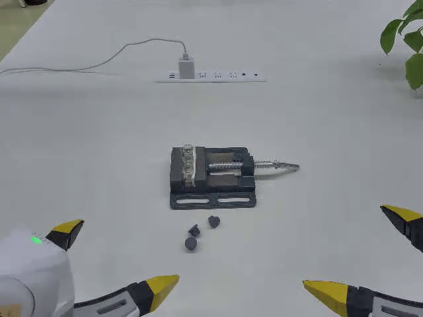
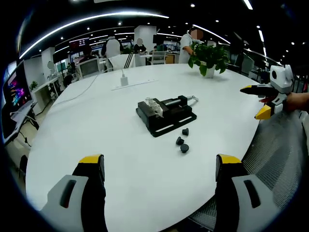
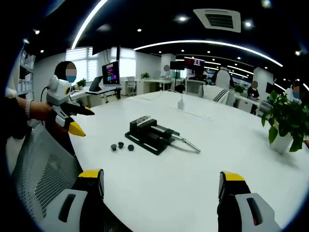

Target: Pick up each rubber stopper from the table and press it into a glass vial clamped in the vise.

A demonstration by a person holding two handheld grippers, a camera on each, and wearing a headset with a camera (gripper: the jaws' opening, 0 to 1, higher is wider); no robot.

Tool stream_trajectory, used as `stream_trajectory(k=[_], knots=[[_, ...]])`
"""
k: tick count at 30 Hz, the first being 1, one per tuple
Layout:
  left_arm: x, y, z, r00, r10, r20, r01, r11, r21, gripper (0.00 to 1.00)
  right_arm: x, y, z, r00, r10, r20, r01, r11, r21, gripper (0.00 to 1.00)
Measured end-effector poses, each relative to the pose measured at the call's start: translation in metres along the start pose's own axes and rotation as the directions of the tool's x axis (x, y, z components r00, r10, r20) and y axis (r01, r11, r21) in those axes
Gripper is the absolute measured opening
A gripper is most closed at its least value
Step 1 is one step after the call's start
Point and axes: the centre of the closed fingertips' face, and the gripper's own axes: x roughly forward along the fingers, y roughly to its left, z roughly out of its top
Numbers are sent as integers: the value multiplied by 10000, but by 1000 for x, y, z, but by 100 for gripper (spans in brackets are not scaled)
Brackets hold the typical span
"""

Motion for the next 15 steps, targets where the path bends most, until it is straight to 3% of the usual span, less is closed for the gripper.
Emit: stream_trajectory(k=[15], knots=[[1, 3, -3, 9995, -259, -164, 261, 9996, 92, 96, 0, -8, -1, 9995, -253, -208, 254, 9997, 67, 97]])
